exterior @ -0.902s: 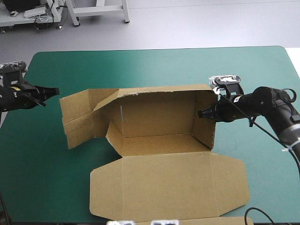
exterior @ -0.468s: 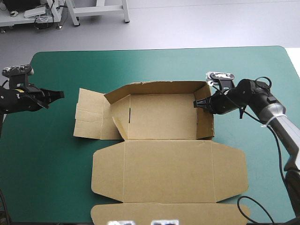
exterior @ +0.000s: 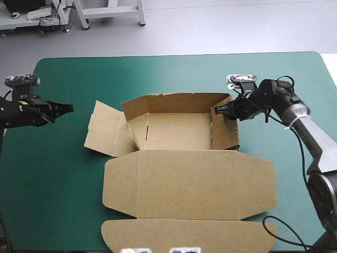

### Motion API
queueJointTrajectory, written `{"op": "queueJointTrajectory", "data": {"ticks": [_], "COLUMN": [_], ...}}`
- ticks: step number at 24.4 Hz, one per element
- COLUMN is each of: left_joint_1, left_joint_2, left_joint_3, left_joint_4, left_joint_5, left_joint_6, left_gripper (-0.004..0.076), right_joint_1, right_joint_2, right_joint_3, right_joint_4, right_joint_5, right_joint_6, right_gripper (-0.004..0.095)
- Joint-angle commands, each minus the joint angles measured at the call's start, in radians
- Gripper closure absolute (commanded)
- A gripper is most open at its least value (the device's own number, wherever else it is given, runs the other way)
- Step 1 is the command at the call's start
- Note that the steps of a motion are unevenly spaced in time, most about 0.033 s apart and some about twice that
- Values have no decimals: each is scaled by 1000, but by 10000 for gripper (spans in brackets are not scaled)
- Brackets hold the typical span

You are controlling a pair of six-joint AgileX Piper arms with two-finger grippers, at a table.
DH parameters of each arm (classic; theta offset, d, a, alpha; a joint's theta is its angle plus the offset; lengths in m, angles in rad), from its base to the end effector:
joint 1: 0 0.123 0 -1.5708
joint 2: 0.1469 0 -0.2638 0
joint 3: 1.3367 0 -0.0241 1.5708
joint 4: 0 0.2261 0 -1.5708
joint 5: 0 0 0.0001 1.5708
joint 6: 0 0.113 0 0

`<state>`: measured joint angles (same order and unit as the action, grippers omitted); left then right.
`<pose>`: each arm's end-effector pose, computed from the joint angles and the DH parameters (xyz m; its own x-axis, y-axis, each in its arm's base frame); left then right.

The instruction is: Fold the box

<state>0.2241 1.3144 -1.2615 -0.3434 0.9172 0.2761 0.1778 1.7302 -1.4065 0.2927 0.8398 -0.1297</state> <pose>0.2678 0.0300 0.3349 -0.7361 -0.1065 -0.6685 0.0028 0.9871 -0.1603 0.3494 0.0875 0.2489 -0.8731 -0.0886 -0.4795 -0.2175 0.9509 0.2203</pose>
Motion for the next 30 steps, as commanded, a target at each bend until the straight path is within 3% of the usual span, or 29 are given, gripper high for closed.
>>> {"op": "queueJointTrajectory", "data": {"ticks": [1, 8, 11, 13, 21, 30], "left_joint_1": [0, 0, 0, 0, 0, 0], "left_joint_2": [-30, -19, -11, -10, -4, -4], "left_joint_3": [-26, -26, -26, -26, -26, -26], "left_joint_4": [-36, -36, -36, -36, -36, -36], "left_joint_5": [-40, -40, -35, -35, -32, -32], "left_joint_6": [3, 5, 5, 5, 8, 11], "left_gripper": [726, 726, 726, 726, 726, 726], "right_joint_1": [-2, -2, -2, -2, -2, -2], "right_joint_2": [-47, -47, -62, -95, -237, -142], "right_joint_3": [-120, -322, -409, -412, -364, -169], "right_joint_4": [-29, -63, -111, -148, -92, -81], "right_joint_5": [67, 264, 402, 409, 409, 332], "right_joint_6": [3, 17, 57, 94, 119, 77], "right_gripper": [520, 520, 520, 520, 520, 520]}}
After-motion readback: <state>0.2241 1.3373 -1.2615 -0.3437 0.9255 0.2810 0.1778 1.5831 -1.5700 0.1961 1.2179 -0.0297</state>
